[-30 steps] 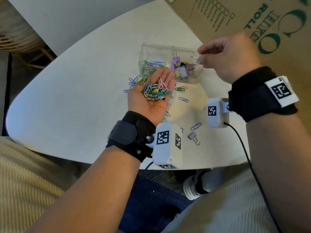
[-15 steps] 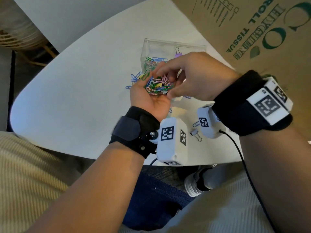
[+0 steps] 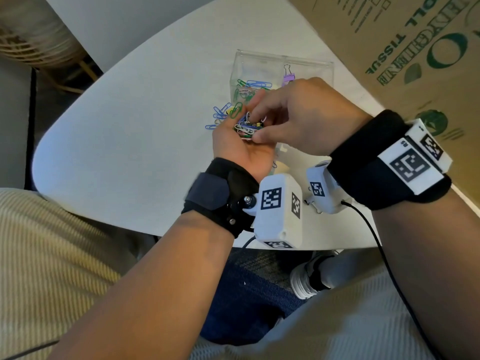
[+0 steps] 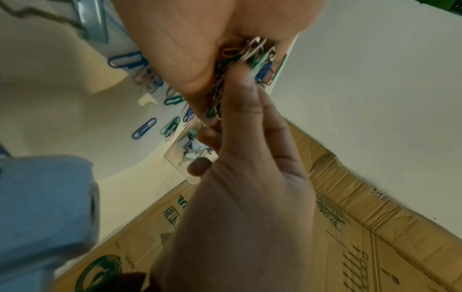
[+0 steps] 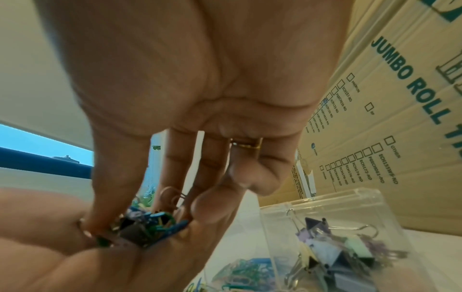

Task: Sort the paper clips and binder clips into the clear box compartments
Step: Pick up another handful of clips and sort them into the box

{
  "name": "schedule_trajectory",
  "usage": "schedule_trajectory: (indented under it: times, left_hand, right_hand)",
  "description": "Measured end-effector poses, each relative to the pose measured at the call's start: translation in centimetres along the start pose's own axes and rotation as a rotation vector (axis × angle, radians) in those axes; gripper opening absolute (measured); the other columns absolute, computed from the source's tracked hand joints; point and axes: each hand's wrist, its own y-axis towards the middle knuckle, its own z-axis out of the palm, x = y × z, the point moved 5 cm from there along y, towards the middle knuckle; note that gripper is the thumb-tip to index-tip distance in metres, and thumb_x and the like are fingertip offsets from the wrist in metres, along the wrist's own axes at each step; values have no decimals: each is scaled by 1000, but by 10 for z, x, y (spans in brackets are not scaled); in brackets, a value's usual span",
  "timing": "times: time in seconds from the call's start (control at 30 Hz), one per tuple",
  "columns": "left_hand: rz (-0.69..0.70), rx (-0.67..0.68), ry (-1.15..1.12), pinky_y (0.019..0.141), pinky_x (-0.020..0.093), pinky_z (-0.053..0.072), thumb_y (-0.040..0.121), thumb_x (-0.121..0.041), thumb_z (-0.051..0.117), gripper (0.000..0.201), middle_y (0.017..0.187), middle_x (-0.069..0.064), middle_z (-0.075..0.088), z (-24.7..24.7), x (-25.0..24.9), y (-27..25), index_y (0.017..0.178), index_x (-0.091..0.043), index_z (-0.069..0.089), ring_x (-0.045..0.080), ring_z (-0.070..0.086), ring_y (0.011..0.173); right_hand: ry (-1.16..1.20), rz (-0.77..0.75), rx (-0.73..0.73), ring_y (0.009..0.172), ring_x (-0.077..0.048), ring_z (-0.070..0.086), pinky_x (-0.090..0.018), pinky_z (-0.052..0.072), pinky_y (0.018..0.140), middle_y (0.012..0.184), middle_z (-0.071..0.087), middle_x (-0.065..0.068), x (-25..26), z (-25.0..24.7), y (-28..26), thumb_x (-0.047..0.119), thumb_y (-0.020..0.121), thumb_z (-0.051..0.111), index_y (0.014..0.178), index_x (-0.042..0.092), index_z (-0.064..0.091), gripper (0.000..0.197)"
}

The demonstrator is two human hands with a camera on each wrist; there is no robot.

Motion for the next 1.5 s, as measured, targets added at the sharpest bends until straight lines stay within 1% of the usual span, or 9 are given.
schedule_trajectory:
  times: [0.17,0.4,0.53,0.6,0.77,1.0,1.13,1.3,1.5]
  left_hand:
    - [-14,-10,20,75,34,52,97,-17,33,34,80,14,64,-2,1,0,85,-3,61,26,64,75]
    - [-12,94,71,67,29,55,100,-16,28,37,76,17,68,6,2,-2,90,-1,60,27,68,68]
    - [0,75,26,78,38,51,100,-16,30,33,83,18,66,5,1,0,96,0,59,29,64,76]
    - [-18,80,11,82,39,53,101,-19,28,38,89,19,67,3,1,1,100,2,60,31,64,85]
    - [-77,48,16,97,40,45,101,-23,29,41,94,22,66,-1,2,3,104,4,60,29,57,113]
    - [-64,73,43,92,39,46,97,-16,39,26,99,18,60,8,10,4,101,-2,60,29,57,91]
    - [-65,92,45,84,36,52,97,-20,37,30,89,16,67,8,5,7,101,-4,62,29,64,81]
    - [-81,81,45,82,37,54,99,-25,36,33,96,18,69,6,-3,8,115,-9,60,32,69,82]
    - [-111,54,62,86,37,51,100,-24,32,38,101,17,67,4,-3,5,114,-1,59,26,67,96]
  right_hand:
    - [-5,-38,-91,87,-16,57,-37,47,82,100,62,-1,4,3,3,44,79,70,91,29,74,19]
    - [201,27,-200,58,3,51,-10,39,57,70,60,12,-2,-12,0,31,68,84,80,22,74,18]
    - [515,50,-241,52,-8,59,-17,44,52,57,66,9,-9,-18,-2,24,76,81,80,11,67,19]
    - [668,50,-227,53,-23,64,-19,42,46,59,70,2,-12,-23,-5,17,83,75,82,8,62,15]
    - [824,75,-292,53,-18,60,-25,44,47,81,71,-22,-27,-40,-10,12,75,80,77,14,62,18]
    - [796,5,-169,48,-22,60,-22,43,43,69,68,-17,-16,-21,-3,6,70,83,73,11,60,24]
    - [841,53,-269,46,-19,59,-23,45,42,61,68,-10,-25,-29,-3,5,74,80,77,8,62,19]
    - [717,271,-572,57,-10,63,-25,55,57,78,71,-2,-68,-56,-10,7,85,71,95,10,71,10]
    - [359,412,-507,69,5,57,-12,45,76,84,67,17,-89,-48,-8,23,88,68,99,29,73,14]
